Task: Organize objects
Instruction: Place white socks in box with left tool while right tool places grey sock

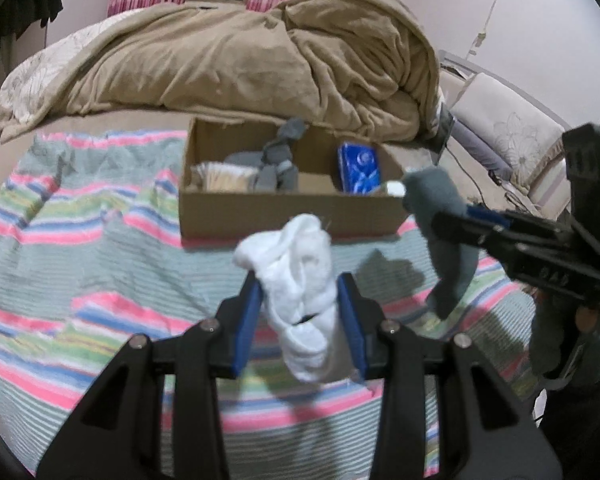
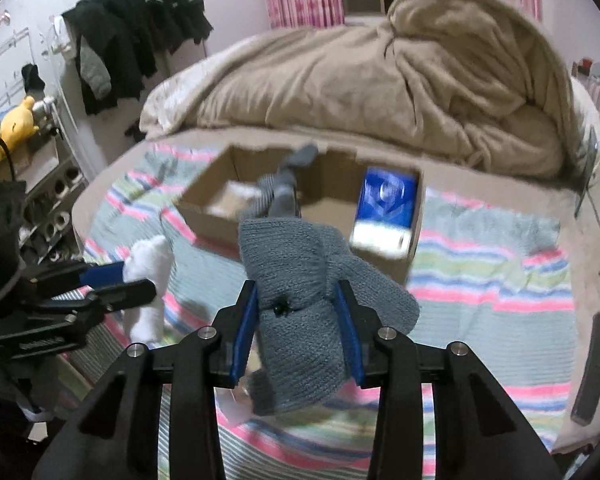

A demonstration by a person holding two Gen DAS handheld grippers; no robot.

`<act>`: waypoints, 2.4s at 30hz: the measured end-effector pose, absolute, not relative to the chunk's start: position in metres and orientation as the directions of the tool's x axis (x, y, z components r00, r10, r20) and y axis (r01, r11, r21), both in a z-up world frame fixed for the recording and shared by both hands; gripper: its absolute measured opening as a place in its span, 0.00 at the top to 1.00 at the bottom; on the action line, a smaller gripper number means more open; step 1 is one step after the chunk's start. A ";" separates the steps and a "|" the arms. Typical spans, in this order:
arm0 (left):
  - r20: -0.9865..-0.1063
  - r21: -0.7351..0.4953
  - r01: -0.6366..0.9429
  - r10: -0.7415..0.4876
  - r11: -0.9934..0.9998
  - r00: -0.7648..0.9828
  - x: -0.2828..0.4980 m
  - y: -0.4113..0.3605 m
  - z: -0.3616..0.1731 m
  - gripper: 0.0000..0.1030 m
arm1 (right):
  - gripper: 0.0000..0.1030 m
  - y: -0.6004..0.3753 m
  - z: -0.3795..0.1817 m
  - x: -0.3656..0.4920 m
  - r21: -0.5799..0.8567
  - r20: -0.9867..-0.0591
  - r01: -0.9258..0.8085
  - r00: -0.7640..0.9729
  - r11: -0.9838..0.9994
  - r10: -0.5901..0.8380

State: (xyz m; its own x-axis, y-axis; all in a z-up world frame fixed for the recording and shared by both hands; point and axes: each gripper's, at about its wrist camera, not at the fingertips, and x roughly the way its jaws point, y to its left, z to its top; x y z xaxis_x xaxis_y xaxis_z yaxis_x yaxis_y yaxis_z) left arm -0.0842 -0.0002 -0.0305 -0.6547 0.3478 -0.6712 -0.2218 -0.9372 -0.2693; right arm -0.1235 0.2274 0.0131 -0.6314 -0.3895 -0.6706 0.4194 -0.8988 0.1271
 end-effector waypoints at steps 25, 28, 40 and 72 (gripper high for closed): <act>-0.618 -0.195 -0.286 0.344 -0.938 -0.707 -0.165 0.001 0.006 0.61 | 0.61 0.209 0.048 -0.208 0.129 -0.636 0.451 -0.646 -0.883 -0.423; -0.612 -0.210 -0.286 0.354 -0.935 -0.707 -0.174 0.001 0.006 0.61 | 0.61 0.209 0.046 -0.221 0.137 -0.636 0.446 -0.645 -0.884 -0.424; -0.642 -0.231 -0.302 0.378 -0.925 -0.667 -0.214 0.019 -0.014 0.61 | 0.61 0.204 -0.003 -0.258 0.177 -0.694 0.424 -0.586 -0.888 -0.418; -0.687 -0.249 -0.252 0.354 -0.935 -0.634 -0.229 0.020 -0.039 0.26 | 0.36 0.230 -0.001 -0.222 0.184 -0.687 0.387 -0.607 -0.903 -0.400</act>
State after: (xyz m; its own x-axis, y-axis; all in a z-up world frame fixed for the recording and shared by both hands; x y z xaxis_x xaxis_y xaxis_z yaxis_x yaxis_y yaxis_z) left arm -0.2287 0.0199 -0.0386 -0.6345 0.3537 -0.6873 -0.2518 -0.9352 -0.2488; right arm -0.2223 0.2297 -0.0009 -0.6073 -0.3999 -0.6865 0.3873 -0.9035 0.1836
